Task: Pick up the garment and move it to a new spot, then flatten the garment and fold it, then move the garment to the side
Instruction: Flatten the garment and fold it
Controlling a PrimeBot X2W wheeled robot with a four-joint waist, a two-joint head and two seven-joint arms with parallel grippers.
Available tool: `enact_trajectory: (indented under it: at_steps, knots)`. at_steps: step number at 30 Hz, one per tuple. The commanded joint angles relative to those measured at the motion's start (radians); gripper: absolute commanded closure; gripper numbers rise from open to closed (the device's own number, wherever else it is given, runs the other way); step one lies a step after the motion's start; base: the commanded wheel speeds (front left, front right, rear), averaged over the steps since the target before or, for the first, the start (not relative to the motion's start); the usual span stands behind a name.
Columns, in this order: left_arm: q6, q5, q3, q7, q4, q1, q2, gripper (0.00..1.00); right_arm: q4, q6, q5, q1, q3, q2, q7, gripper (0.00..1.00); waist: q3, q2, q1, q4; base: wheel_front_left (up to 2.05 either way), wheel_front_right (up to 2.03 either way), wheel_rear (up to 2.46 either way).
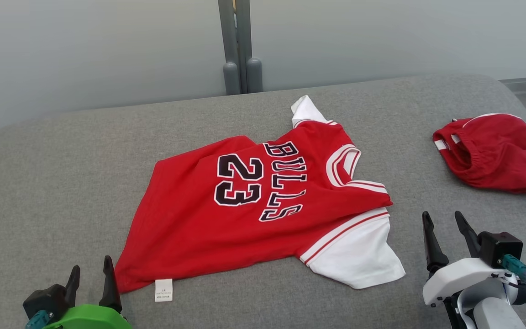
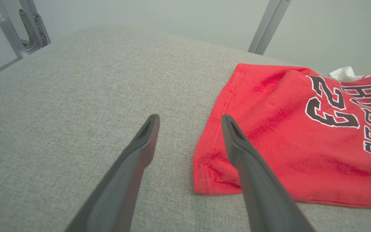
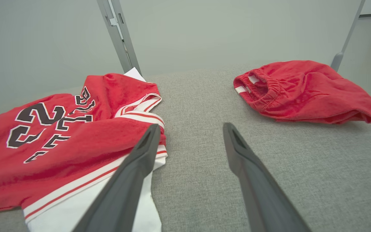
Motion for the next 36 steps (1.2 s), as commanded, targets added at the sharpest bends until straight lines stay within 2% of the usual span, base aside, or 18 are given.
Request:
enact_trajectory:
  at_steps: [1, 5, 14, 25, 36]
  knots:
    - [-0.005, 0.037, 0.019, 0.000, -0.028, 0.025, -0.010, 0.00, -0.022, -0.001, -0.019, 0.020, 0.000, 0.002, -0.002, 0.00, -0.007, 0.0000, 0.0000, -0.002, 0.00, 0.00, 0.00]
    - [-0.011, 0.105, 0.052, 0.000, -0.079, 0.054, -0.031, 0.00, -0.059, -0.001, -0.049, 0.040, 0.011, 0.007, -0.002, 0.00, -0.019, 0.0000, 0.0000, -0.003, 0.00, 0.00, 0.00]
    - [-0.020, 0.175, 0.087, 0.000, -0.137, 0.104, -0.054, 0.00, -0.101, -0.001, -0.085, 0.079, 0.027, 0.017, -0.002, 0.00, -0.036, 0.0000, 0.0000, 0.002, 0.00, 0.00, 0.00]
    - [-0.012, 0.145, 0.059, 0.000, -0.167, 0.114, -0.055, 0.00, -0.103, -0.001, -0.087, 0.086, 0.030, 0.021, -0.002, 0.00, -0.023, 0.0000, 0.0000, 0.013, 0.00, 0.00, 0.00]
    - [-0.011, 0.112, 0.001, 0.000, -0.109, 0.077, -0.055, 0.00, -0.035, -0.001, -0.090, 0.058, 0.060, 0.022, -0.002, 0.00, 0.052, 0.0000, 0.0000, 0.006, 0.00, 0.00, 0.00]
